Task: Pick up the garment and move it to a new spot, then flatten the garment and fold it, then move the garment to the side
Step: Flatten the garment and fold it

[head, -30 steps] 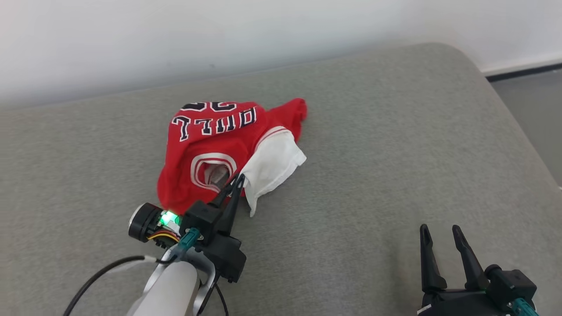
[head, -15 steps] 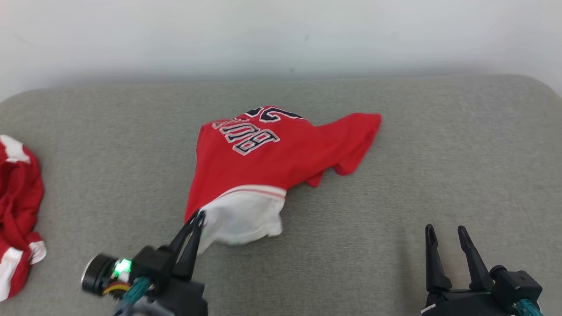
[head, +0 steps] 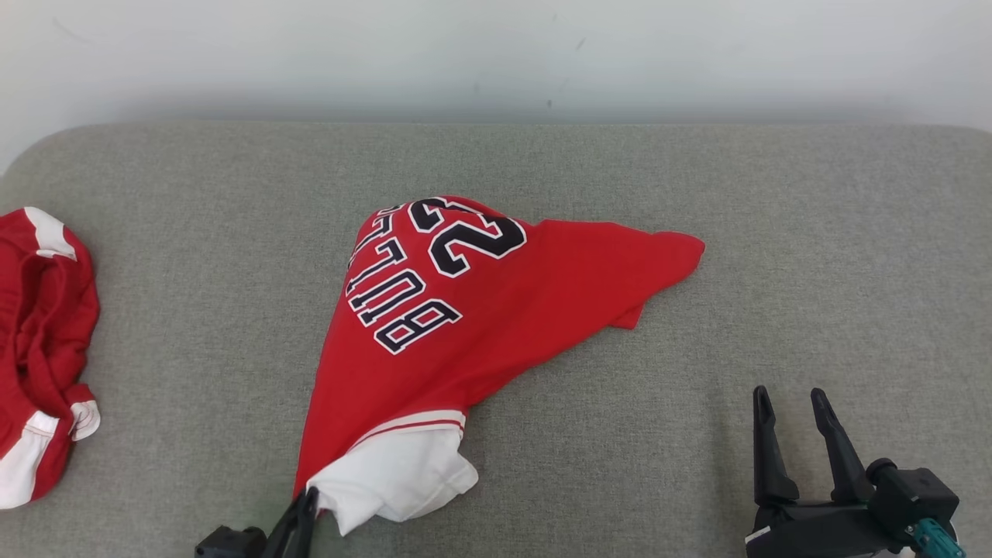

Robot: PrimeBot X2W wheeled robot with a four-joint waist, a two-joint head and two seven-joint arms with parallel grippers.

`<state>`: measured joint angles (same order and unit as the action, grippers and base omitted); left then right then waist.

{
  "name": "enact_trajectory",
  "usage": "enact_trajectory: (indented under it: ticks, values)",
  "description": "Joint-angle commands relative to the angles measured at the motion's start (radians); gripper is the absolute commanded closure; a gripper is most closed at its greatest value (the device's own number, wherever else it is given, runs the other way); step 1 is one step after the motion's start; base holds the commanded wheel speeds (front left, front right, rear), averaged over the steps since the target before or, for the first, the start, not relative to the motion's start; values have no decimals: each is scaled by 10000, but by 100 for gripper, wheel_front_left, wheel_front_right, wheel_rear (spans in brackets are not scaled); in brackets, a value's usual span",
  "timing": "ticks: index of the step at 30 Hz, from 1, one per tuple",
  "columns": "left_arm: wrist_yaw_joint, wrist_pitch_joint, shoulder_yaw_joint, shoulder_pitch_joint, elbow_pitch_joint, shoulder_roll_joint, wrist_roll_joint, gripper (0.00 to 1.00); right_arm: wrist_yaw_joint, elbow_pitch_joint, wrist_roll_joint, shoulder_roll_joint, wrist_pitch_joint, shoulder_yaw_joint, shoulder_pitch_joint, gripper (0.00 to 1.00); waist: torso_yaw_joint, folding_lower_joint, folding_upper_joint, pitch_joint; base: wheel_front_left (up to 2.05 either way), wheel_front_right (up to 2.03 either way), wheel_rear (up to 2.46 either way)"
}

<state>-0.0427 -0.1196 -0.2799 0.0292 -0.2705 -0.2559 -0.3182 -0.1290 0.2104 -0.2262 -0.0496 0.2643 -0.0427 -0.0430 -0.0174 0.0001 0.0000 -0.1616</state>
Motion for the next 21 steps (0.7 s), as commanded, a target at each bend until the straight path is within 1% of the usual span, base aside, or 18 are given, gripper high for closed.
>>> enact_trajectory:
  ticks: [1, 2, 3, 6, 8, 12, 14, 16, 21]
  values:
    - [100, -231, 52, 257, -82, 53, 7, 100, -35, 20, 95, -13, 10, -31, -74, 0, -13, -1, 0, 17, 0, 0, 0]
    - [182, -495, 49, 347, -126, 57, 162, 65, -35, 29, 111, -13, 10, -54, -66, 0, -26, -1, 0, 27, 0, 0, 0]
    - [292, -734, 80, 416, -142, 95, 251, 0, -35, 31, 118, -13, 10, -68, -46, 0, -43, -1, 0, 40, 0, 0, 0]
    - [525, -1233, 197, 531, 25, 191, 455, 0, -35, 19, 74, -14, 10, -77, 35, 0, -125, -1, 0, 90, 0, 0, 0]
    - [543, -1348, 216, 472, 81, 319, 450, 0, -35, 28, 24, -11, 10, -36, 100, 0, -181, -1, 0, 127, 0, 0, 0]
    - [453, -1418, 145, 168, 13, 507, 300, 0, -35, 32, -11, -14, 10, -21, 177, 0, -267, -1, 0, 164, 0, 0, 0]
    - [434, -1429, 11, -74, 119, 572, 338, 0, -35, 38, -30, -14, 10, 1, 211, 0, -286, -1, 0, 197, 0, 0, 0]
    - [392, -1423, -172, -397, 371, 767, 259, 0, -35, 25, -41, -13, 10, -37, 263, 0, -322, -1, 0, 233, 0, 0, 0]
    - [272, -1026, -651, -1039, 553, 988, 150, 0, -35, 40, -35, -10, 10, -119, 323, 0, -426, -1, 0, 289, 0, 0, 0]
